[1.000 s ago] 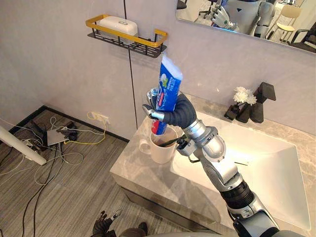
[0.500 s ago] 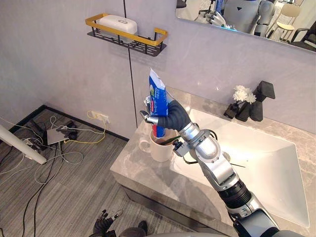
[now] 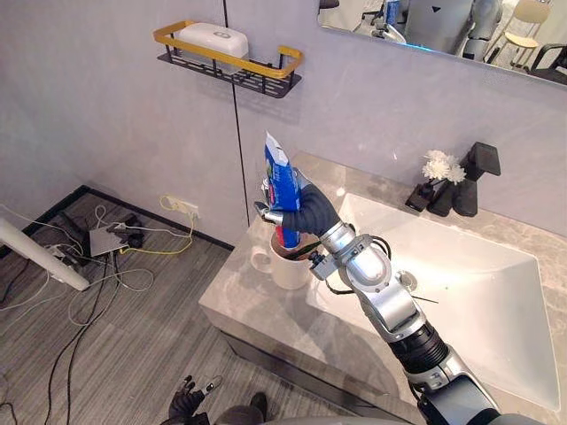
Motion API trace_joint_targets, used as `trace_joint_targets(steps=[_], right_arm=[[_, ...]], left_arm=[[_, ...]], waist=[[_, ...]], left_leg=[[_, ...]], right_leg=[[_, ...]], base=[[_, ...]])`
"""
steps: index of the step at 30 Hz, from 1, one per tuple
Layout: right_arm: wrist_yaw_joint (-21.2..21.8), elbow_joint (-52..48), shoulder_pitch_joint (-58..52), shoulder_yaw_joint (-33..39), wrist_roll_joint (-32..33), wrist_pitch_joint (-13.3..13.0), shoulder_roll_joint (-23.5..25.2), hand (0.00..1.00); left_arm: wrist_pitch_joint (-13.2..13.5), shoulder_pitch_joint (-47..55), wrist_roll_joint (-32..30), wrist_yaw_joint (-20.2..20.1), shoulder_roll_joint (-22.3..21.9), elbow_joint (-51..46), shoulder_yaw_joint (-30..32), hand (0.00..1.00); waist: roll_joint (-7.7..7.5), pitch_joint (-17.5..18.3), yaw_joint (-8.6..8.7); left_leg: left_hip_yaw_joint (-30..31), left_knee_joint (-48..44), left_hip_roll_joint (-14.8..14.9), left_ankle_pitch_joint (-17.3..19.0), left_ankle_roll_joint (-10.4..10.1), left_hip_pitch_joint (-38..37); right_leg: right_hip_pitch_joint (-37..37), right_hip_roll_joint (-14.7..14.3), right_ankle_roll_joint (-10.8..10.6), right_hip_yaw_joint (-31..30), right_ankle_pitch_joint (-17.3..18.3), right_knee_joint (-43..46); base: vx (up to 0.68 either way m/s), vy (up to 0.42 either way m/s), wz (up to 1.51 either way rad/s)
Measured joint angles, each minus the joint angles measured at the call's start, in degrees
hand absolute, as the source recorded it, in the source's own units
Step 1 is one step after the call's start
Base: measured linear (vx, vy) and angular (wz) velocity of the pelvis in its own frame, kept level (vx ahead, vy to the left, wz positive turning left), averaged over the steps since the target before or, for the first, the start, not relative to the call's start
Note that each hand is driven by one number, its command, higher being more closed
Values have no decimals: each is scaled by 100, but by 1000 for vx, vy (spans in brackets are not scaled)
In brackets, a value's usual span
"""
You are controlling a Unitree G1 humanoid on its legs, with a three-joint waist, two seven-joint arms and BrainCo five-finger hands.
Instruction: Organize washtable
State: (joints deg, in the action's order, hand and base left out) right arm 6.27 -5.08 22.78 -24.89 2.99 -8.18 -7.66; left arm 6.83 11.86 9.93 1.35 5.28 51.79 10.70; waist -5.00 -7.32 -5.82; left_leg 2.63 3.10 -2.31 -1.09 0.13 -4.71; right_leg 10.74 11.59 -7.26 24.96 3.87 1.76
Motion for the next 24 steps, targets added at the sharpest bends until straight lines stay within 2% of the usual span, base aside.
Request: trace_joint_targets(steps=[13, 14, 24], right_arm=[[-19, 376, -98, 39, -90, 80, 144, 100], [-22, 392, -98, 54, -92, 81, 151, 0], [-47, 438, -98, 142, -149, 83, 173, 0]], left_arm=[[-1, -1, -97, -5, 14, -13, -69, 0], [2, -3, -97, -5, 23, -22, -113, 0], [-2, 1, -98, -6, 23, -31, -130, 0]], waist=[[35, -22, -62], [41, -26, -90], [47, -28, -128]], left_leg=[[32, -6, 0, 0, 0, 31], [36, -6, 0, 0, 0, 35], [65, -10, -11, -1, 0, 51]], right_leg=[[-13, -5, 0, 18, 0, -5], [-15, -6, 0, 20, 0, -6], [-14, -2, 0, 48, 0, -6]], base=[[0, 0, 0], [0, 0, 0], [-1, -3, 1]])
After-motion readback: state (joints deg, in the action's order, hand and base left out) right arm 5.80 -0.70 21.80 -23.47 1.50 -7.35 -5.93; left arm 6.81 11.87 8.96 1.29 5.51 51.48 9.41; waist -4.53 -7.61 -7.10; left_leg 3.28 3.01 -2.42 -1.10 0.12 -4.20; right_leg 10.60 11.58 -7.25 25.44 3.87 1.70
